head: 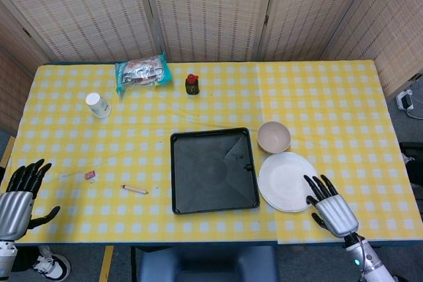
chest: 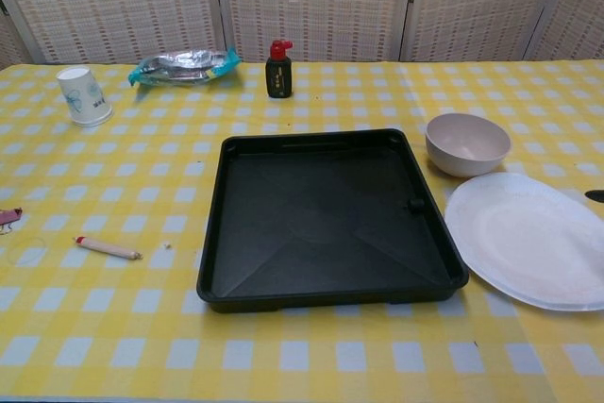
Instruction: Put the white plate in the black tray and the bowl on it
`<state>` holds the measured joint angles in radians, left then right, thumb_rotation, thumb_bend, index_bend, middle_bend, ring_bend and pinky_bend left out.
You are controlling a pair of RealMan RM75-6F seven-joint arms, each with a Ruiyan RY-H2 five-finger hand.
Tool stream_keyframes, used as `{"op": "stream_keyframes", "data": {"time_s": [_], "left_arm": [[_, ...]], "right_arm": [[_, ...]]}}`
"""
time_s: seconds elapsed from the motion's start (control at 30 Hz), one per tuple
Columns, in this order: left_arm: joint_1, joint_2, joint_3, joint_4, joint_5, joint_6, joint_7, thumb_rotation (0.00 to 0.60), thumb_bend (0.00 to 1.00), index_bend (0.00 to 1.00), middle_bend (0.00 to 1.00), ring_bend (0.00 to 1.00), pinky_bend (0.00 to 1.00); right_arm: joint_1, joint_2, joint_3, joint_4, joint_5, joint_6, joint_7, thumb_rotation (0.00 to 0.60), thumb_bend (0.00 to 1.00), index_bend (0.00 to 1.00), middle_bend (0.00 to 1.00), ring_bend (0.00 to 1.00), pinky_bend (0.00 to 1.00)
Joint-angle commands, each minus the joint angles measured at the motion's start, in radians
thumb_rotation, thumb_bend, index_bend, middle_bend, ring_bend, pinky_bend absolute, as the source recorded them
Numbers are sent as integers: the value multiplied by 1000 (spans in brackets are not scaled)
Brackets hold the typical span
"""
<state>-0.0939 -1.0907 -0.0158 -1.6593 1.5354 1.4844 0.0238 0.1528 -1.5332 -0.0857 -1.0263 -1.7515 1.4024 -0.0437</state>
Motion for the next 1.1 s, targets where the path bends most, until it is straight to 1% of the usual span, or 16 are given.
{"op": "stream_keyframes", "data": {"time_s": [0.03, 0.17, 0.47, 0.6, 0.77, 0.9, 1.03, 1.1], "left_arm": [[-2, 1, 0, 0, 1, -3, 0, 600, 240, 0, 52, 54, 56], [-1, 3, -3, -1, 1, 2, -6, 600, 241, 0, 53, 56, 56], [3, 6, -7, -1, -2, 10, -7, 600, 240, 0, 53, 55, 56], [3, 8, -7, -4, -3, 9, -7, 600, 241, 0, 52, 57, 56], [12, 15, -14, -9, -6, 31, -12, 600, 240, 0, 53, 60, 56], [13, 17, -14, -10, -3, 33, -13, 600, 240, 0, 52, 60, 56], [13, 17, -12, -10, 9, 38, -41, 600, 241, 0, 52, 62, 56], [15, 17, -13, -5, 11, 43, -42, 600, 240, 0, 52, 62, 56]], "right_arm": [[13, -18, 12, 22, 12, -5, 9, 600, 344, 475, 0, 0, 0], [26, -22, 8, 30, 18, -27, 15, 600, 344, 475, 0, 0, 0], [27, -21, -1, 33, 32, -31, 21, 600, 344, 475, 0, 0, 0], [40, -42, 2, 63, 35, -41, 34, 600, 344, 475, 0, 0, 0], [56, -80, 5, 120, 31, -36, 72, 600, 345, 487, 0, 0, 0], [65, -104, 7, 151, 26, -23, 85, 600, 345, 534, 0, 2, 0], [71, -122, 8, 172, 21, -5, 105, 600, 445, 623, 10, 31, 0], [73, -129, 9, 183, 21, 2, 112, 600, 461, 658, 30, 43, 0]]}}
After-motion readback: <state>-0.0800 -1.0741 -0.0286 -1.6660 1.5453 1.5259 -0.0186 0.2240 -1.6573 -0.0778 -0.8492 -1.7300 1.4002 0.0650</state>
